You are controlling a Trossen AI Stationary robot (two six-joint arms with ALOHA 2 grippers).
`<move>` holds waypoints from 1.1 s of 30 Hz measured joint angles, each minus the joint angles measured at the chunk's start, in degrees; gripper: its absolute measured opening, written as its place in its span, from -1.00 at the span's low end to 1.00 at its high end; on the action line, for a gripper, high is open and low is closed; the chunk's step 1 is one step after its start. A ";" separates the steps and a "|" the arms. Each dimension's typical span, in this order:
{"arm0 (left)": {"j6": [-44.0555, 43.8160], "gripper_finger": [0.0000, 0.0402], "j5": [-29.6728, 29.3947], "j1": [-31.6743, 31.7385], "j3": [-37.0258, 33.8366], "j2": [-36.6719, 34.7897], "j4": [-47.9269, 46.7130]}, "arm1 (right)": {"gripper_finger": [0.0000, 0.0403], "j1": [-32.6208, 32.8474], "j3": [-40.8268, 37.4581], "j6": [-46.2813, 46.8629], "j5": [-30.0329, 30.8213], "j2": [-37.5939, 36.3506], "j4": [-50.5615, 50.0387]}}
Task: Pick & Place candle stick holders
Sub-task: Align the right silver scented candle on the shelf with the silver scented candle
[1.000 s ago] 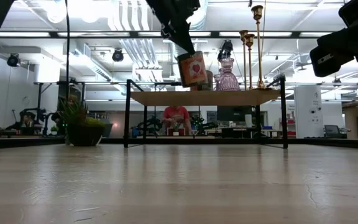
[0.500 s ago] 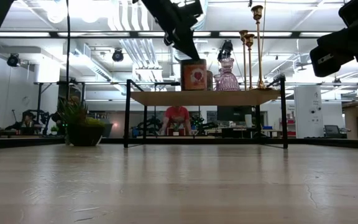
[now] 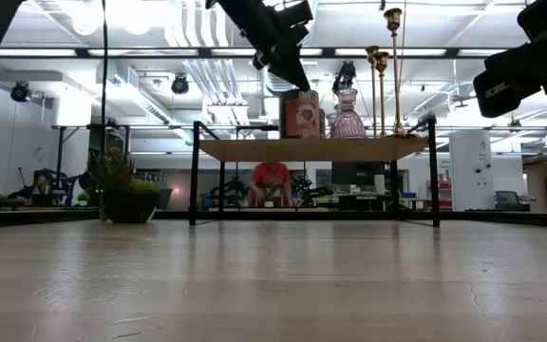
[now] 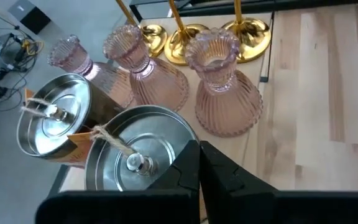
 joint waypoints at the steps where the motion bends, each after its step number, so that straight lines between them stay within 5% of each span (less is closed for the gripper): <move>1: -0.02 -0.95 -0.10 0.00 -0.09 0.00 0.30 | -0.96 0.00 0.00 0.00 0.02 0.00 0.00; 11: -5.07 -0.66 -0.38 0.64 -0.17 -0.08 -2.74 | -0.96 0.00 0.00 0.00 0.02 0.00 0.00; 33: -5.61 -0.59 0.12 1.22 0.81 -0.07 -1.81 | -0.96 0.00 0.00 0.00 0.02 0.00 0.00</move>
